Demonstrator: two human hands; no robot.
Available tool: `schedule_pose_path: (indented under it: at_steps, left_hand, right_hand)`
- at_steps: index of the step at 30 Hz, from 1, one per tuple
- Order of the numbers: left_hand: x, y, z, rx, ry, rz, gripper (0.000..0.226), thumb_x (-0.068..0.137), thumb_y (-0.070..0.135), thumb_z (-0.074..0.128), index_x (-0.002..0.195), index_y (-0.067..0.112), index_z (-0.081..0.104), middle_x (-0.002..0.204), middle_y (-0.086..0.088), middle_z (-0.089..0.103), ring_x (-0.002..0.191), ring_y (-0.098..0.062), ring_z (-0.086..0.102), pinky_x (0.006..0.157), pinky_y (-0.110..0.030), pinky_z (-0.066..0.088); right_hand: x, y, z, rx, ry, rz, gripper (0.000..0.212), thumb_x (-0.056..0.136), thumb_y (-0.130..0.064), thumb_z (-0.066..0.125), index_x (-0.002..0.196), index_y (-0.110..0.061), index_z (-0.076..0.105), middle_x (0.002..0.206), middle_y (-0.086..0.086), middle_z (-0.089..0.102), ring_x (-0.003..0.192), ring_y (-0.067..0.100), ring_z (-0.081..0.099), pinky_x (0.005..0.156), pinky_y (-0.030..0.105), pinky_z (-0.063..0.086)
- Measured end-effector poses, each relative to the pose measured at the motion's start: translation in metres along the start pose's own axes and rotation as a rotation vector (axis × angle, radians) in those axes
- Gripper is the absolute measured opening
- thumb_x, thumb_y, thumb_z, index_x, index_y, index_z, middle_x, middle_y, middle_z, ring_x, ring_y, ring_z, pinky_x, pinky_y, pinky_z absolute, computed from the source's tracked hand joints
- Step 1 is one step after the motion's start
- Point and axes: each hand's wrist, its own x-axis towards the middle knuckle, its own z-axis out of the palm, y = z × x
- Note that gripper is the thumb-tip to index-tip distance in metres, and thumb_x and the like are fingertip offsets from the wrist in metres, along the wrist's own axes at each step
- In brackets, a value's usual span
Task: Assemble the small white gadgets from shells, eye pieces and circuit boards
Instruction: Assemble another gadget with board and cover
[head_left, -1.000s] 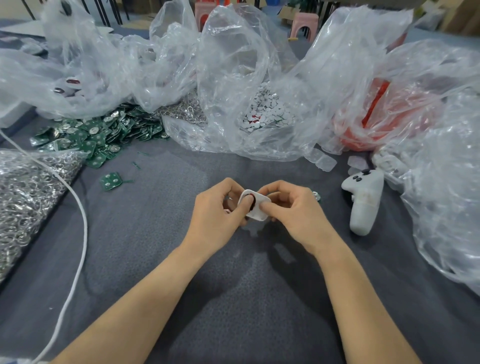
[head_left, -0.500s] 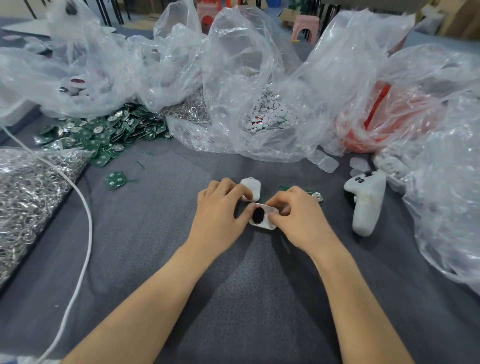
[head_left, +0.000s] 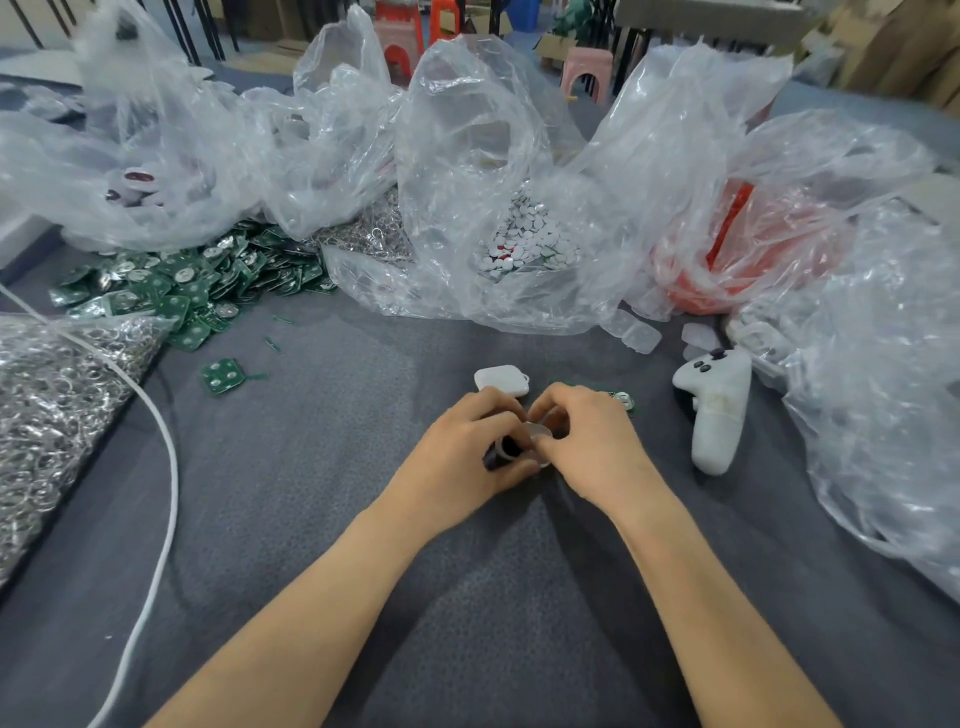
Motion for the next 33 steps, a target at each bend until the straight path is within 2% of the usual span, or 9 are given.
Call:
schedule_pose_path:
  at_steps: [3,7,15,17,19,23,26,29,33]
  left_hand:
    - [0.000,0.001,-0.002,-0.023,0.000,0.002,0.017,0.076,0.014,0.080,0.080,0.002,0.069,0.101,-0.007,0.064,0.090,-0.023,0.063,0.079,-0.037,0.052]
    - [-0.003,-0.001,-0.007,-0.058,0.000,-0.033,0.018,0.074,0.013,0.081,0.079,0.001,0.068,0.103,-0.003,0.067,0.091,-0.015,0.066,0.081,-0.024,0.050]
    - [-0.002,-0.003,-0.006,-0.021,-0.001,-0.038,0.016,0.076,0.015,0.080,0.077,0.002,0.070,0.105,-0.003,0.068,0.090,-0.014,0.065,0.081,-0.019,0.047]
    - [-0.002,-0.003,-0.005,-0.021,0.003,-0.039,0.016,0.077,0.015,0.079,0.077,0.002,0.070,0.105,-0.002,0.068,0.091,-0.014,0.065,0.081,-0.021,0.048]
    - [-0.003,-0.002,-0.005,-0.018,0.006,-0.041,0.016,0.078,0.016,0.079,0.079,0.002,0.069,0.105,-0.002,0.067,0.091,-0.015,0.065,0.081,-0.022,0.048]
    - [-0.003,-0.001,-0.004,0.008,-0.012,-0.037,0.021,0.080,0.019,0.077,0.086,0.005,0.064,0.105,0.001,0.065,0.093,-0.018,0.063,0.082,-0.032,0.050]
    - [-0.003,0.000,-0.004,0.042,-0.050,-0.081,0.027,0.081,0.027,0.075,0.095,0.011,0.058,0.107,0.007,0.062,0.092,-0.021,0.060,0.080,-0.040,0.048]
    - [-0.003,0.001,-0.004,0.027,-0.061,-0.098,0.034,0.079,0.032,0.076,0.098,0.013,0.055,0.112,0.007,0.060,0.095,-0.020,0.059,0.081,-0.040,0.048]
    - [-0.004,0.003,-0.006,-0.078,0.021,-0.160,0.034,0.079,0.039,0.074,0.101,0.023,0.054,0.109,0.010,0.061,0.100,-0.008,0.058,0.085,-0.023,0.045]
  right_hand:
    - [0.003,-0.001,-0.003,-0.021,-0.037,0.012,0.015,0.082,-0.012,0.066,0.096,-0.017,0.066,0.095,0.002,0.068,0.093,0.018,0.060,0.079,0.032,0.049]
    - [0.005,0.003,-0.008,0.053,-0.074,0.050,0.014,0.080,-0.010,0.068,0.089,-0.020,0.066,0.087,-0.003,0.068,0.076,0.007,0.059,0.058,0.011,0.041]
    - [0.014,0.006,-0.018,0.091,-0.020,0.039,0.013,0.078,-0.010,0.068,0.083,-0.023,0.067,0.078,-0.008,0.064,0.068,0.000,0.056,0.057,0.003,0.038]
    - [0.033,0.006,-0.031,0.005,0.117,0.009,0.013,0.080,-0.008,0.064,0.080,-0.021,0.067,0.078,-0.004,0.064,0.073,0.008,0.058,0.061,0.006,0.038]
    - [0.062,0.009,-0.044,-0.184,0.183,0.034,0.011,0.082,-0.003,0.057,0.086,-0.009,0.066,0.090,0.007,0.065,0.084,0.022,0.059,0.075,0.025,0.047]
    - [0.104,0.024,-0.057,-0.610,0.004,0.171,0.019,0.086,0.003,0.051,0.101,-0.001,0.061,0.109,0.018,0.060,0.095,0.032,0.059,0.076,0.034,0.049]
    - [0.116,0.035,-0.054,-0.689,0.002,0.192,0.029,0.087,0.005,0.050,0.113,0.000,0.061,0.117,0.017,0.059,0.107,0.033,0.059,0.084,0.036,0.049]
    - [0.113,0.030,-0.050,-0.773,0.093,0.147,0.029,0.086,0.011,0.046,0.106,0.001,0.065,0.109,0.016,0.063,0.100,0.033,0.061,0.070,0.033,0.043]
    - [0.091,0.019,-0.057,-0.585,0.315,0.040,0.016,0.085,0.003,0.051,0.095,-0.002,0.062,0.096,0.014,0.066,0.082,0.032,0.062,0.063,0.032,0.045]
